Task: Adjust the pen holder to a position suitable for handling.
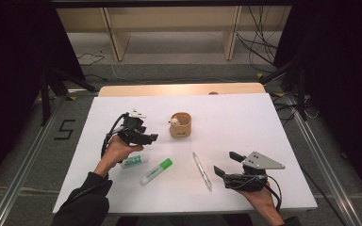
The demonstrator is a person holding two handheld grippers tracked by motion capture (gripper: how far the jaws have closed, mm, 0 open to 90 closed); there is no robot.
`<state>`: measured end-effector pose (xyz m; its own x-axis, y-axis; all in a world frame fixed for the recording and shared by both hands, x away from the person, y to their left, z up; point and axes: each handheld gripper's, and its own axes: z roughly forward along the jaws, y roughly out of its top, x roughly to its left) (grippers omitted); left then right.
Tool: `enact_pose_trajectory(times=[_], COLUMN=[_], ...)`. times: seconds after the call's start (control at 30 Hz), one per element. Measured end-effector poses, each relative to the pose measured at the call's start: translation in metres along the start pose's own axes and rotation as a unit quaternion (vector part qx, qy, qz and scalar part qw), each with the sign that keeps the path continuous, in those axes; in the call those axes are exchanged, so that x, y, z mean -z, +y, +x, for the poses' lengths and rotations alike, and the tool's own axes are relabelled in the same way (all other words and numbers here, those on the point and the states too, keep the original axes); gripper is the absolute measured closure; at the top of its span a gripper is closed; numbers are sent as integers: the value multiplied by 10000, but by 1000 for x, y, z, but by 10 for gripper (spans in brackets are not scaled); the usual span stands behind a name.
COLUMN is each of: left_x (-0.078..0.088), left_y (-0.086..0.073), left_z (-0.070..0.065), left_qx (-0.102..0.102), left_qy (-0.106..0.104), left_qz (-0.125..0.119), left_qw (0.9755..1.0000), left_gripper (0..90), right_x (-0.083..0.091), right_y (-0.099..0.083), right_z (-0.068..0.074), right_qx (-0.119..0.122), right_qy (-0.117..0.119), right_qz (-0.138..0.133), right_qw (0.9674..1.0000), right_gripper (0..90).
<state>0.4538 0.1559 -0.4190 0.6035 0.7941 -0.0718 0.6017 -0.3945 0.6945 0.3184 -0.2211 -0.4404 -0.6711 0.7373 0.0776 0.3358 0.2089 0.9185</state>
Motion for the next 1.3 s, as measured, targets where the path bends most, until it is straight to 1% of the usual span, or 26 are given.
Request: enact_pose_trajectory(times=[0.07,0.13,0.27,0.33,0.43,0.47,0.5,0.53,0.7,0.8,0.97,1.17,1.23,1.3], left_x=[4,8,11,13,14,15,16,17,20,22,26,27,25,24], left_y=[-1,-2,-7,-9,-12,-13,-14,-15,-20,-23,-28,-35,-37,-39], left_z=[1,2,5,6,8,9,9,9,10,12,15,18,17,16], left_qx=[-21,-99,-225,-235,-315,-294,-328,-311,-367,-323,-315,-419,-546,-629], left_qy=[-12,11,22,20,58,65,52,62,57,43,-20,-21,16,54], left_qz=[20,54,149,219,272,273,294,287,349,366,425,686,802,932], left_qw=[10000,9999,9996,9995,9991,9992,9990,9991,9987,9988,9986,9968,9953,9936], left_gripper=[331,300,280,271,261,258,255,252,226,218,212,201,200,195], right_x=[0,0,0,0,0,0,0,0,0,0,0,0,0,-1], right_y=[0,0,0,0,0,0,0,0,0,0,-1,-1,-1,0], right_z=[0,0,-1,-1,-1,-1,-1,-1,-1,-1,-1,-2,-2,-1], right_qx=[2,-3,-3,-2,2,7,8,7,4,4,1,-19,-5,-10], right_qy=[6,5,11,15,21,23,24,26,47,47,56,50,55,50], right_qz=[-5,13,11,10,10,10,8,8,-1,1,-2,0,8,1], right_qw=[10000,10000,10000,10000,10000,10000,10000,10000,10000,10000,10000,10000,10000,10000], right_gripper=[225,225,225,225,225,225,225,225,225,225,224,224,224,224])
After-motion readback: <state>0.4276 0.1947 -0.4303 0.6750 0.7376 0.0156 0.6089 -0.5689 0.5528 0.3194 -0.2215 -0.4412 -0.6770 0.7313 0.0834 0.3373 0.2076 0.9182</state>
